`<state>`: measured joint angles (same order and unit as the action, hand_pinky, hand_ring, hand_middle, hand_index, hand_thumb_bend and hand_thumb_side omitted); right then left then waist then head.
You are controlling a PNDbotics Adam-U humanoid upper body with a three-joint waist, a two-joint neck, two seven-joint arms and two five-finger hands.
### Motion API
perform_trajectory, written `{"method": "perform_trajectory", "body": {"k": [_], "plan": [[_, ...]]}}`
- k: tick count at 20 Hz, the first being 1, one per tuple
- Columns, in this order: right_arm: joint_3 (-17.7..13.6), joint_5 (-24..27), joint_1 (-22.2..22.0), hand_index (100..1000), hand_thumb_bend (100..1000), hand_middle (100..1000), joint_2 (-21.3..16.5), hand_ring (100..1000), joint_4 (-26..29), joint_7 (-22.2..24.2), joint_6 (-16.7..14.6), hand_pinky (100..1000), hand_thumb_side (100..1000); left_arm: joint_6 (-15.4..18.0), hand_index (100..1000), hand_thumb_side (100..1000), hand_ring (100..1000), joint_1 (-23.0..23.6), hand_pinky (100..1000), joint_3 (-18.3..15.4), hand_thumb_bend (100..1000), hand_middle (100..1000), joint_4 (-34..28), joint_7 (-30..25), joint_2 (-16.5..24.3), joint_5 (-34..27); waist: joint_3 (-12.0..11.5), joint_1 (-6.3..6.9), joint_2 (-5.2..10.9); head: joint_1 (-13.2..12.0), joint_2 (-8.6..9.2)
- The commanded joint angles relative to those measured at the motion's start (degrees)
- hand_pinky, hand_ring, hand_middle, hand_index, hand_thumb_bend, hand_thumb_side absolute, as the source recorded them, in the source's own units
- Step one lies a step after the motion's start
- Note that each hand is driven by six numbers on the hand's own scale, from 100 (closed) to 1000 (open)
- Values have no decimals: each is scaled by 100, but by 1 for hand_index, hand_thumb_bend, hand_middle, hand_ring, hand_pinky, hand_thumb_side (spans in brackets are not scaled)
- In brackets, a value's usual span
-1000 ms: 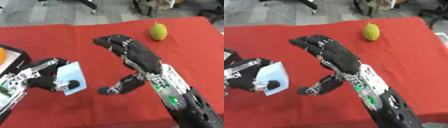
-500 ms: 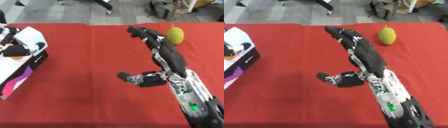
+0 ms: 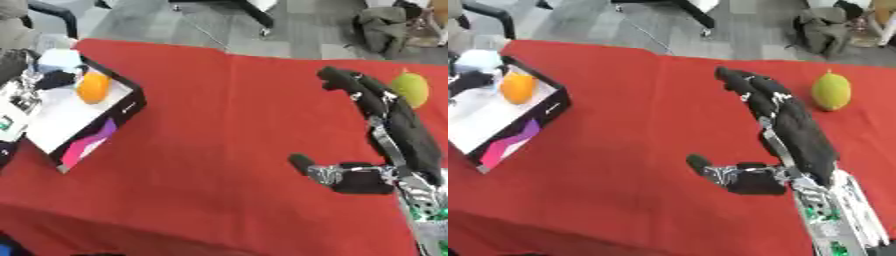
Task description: Pick up the objects with one hand, pass them to the other hand, and then place them into the box on the other side of the table.
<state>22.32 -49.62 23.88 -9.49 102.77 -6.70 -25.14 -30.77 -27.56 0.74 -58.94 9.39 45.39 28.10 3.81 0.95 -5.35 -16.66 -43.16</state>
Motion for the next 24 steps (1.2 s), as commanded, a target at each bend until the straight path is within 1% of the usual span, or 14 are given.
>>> {"method": "perform_trajectory", "body": {"k": [1,3,5,6,7,9,10,12,14,16,17,19,22,24], "plan": [[-43,45,50,983,475,816,-75,728,61,43,-17,808,514,169,942,770,849,-176,834,-218,1000,860,-59,-70,235,249,-6,11,102,-40,53],[-71,49,51,983,473,817,-91,729,52,49,-16,809,515,205,938,777,852,-179,835,-289,1000,864,-336,48,276,250,-8,13,101,-37,47],[-120,54,79,984,472,821,-130,732,32,46,0,810,514,250,927,746,841,-146,829,-359,1000,848,-776,176,310,144,-20,15,99,-11,32],[-159,63,117,986,468,829,-171,738,8,47,25,812,516,304,912,696,820,-121,814,-394,981,819,-1070,249,311,19,-28,13,100,20,24],[-204,84,168,988,463,838,-226,745,-30,55,61,815,519,394,897,665,802,-81,801,-422,930,793,-1396,323,305,-182,-37,10,102,65,17],[-326,230,337,987,453,861,-402,757,-217,97,214,820,529,838,877,651,782,34,782,-415,877,773,-2209,458,257,-792,-59,-3,111,271,-27],[-385,332,436,986,451,865,-492,760,-341,123,301,821,530,1077,874,644,780,106,780,-393,872,770,-2560,487,235,-1062,-69,-10,114,401,-59],[-531,616,687,980,430,881,-709,770,-754,203,551,829,541,1543,856,632,754,231,764,-321,851,744,-3252,441,140,-1506,-94,-26,114,803,-87],[-688,951,1010,978,424,887,-953,776,-1333,353,819,833,546,1924,842,624,733,326,753,-248,834,721,-3888,273,-27,-1919,-132,-35,104,1222,-94],[-832,1173,1299,973,407,874,-1128,769,-1870,467,961,836,555,2113,834,627,710,378,742,-207,815,701,-4337,121,-174,-2206,-165,-35,90,1513,-95],[-959,1272,1477,971,406,871,-1198,768,-2286,513,1106,837,557,2227,832,629,705,375,741,-156,812,696,-4581,22,-309,-2324,-194,-28,75,1719,-92],[-1224,1413,1858,964,394,871,-1229,771,-3253,554,1314,839,569,2387,828,638,695,398,741,-75,800,685,-5003,-208,-540,-2522,-260,-12,38,2030,-48],[-1720,1264,2356,958,390,882,-1198,788,-4783,400,1568,848,582,2516,824,641,686,375,740,22,789,675,-5451,-562,-868,-2724,-411,16,-39,2444,64],[-1985,1006,2564,961,389,900,-1224,812,-5561,244,1715,861,581,2600,818,638,677,318,737,39,784,665,-5538,-641,-1082,-2826,-517,27,-91,2651,140]]}}
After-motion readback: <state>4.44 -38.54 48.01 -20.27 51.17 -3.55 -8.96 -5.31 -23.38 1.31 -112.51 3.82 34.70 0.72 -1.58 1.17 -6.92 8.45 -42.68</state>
